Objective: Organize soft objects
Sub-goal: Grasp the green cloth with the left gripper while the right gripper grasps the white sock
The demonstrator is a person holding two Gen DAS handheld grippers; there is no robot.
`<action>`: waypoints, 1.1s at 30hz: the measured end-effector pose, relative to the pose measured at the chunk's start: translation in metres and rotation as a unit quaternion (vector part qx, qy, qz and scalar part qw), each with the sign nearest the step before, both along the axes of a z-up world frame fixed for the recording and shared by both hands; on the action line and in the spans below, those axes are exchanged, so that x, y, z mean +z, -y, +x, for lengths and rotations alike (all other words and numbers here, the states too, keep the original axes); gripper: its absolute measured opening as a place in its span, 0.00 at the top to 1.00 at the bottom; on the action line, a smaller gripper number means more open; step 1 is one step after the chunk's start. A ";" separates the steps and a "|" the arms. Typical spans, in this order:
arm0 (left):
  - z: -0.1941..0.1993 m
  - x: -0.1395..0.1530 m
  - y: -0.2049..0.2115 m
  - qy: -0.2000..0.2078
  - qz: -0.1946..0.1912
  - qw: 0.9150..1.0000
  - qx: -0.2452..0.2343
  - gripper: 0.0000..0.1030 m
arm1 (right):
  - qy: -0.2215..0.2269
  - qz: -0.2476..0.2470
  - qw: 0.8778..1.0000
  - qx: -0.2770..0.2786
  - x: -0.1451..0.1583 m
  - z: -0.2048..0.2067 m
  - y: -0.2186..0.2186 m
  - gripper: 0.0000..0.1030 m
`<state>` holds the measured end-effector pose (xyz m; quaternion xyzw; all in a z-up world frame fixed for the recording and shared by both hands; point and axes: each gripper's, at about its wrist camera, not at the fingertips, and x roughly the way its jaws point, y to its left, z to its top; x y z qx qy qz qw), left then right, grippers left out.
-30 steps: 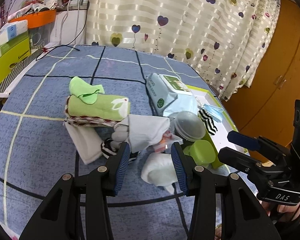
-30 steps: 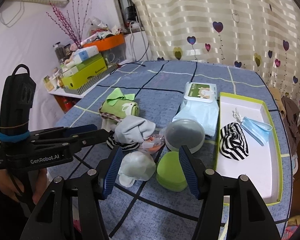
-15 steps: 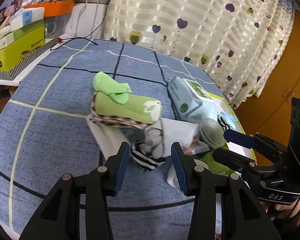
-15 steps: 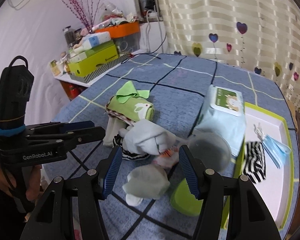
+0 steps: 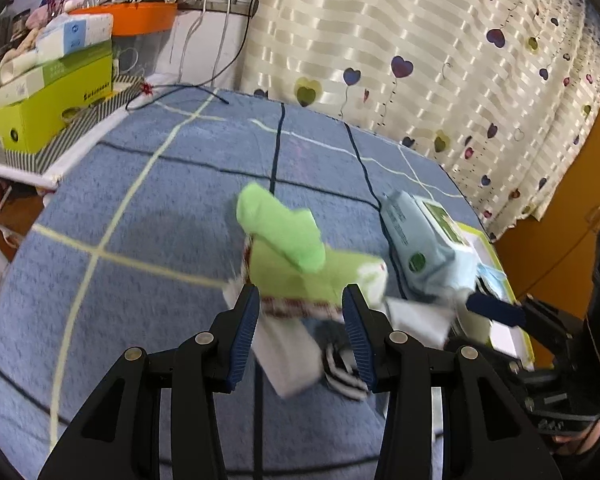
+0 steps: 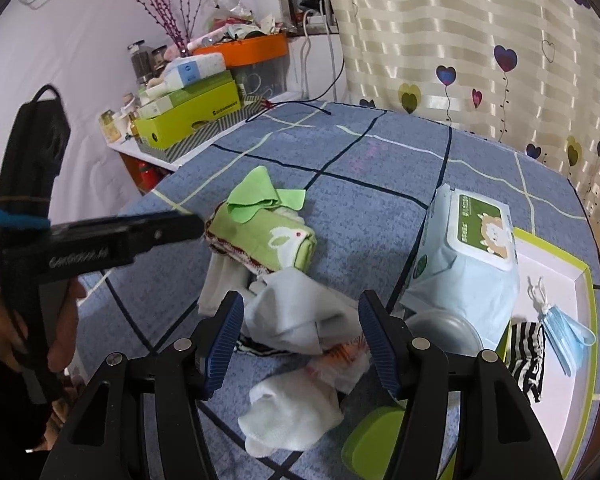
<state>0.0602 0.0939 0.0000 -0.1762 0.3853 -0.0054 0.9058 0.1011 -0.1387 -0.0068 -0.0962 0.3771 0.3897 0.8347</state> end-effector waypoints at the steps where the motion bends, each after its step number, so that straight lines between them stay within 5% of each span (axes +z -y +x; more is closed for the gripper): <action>1: 0.004 0.000 -0.001 -0.001 0.001 1.000 0.001 0.57 | 0.000 0.000 1.000 0.000 0.000 0.002 -0.001 0.42; 19: 0.085 -0.030 -0.014 -0.046 0.014 0.999 -0.002 0.57 | -0.012 0.007 1.000 -0.005 -0.006 0.027 -0.016 0.42; 24: 0.081 -0.028 -0.017 -0.034 0.012 0.999 -0.005 0.86 | -0.017 0.005 1.000 -0.007 -0.009 0.030 -0.019 0.42; 33: 0.054 -0.016 -0.032 -0.003 0.000 1.000 0.004 0.92 | -0.017 0.001 1.000 0.003 -0.008 0.036 -0.033 0.42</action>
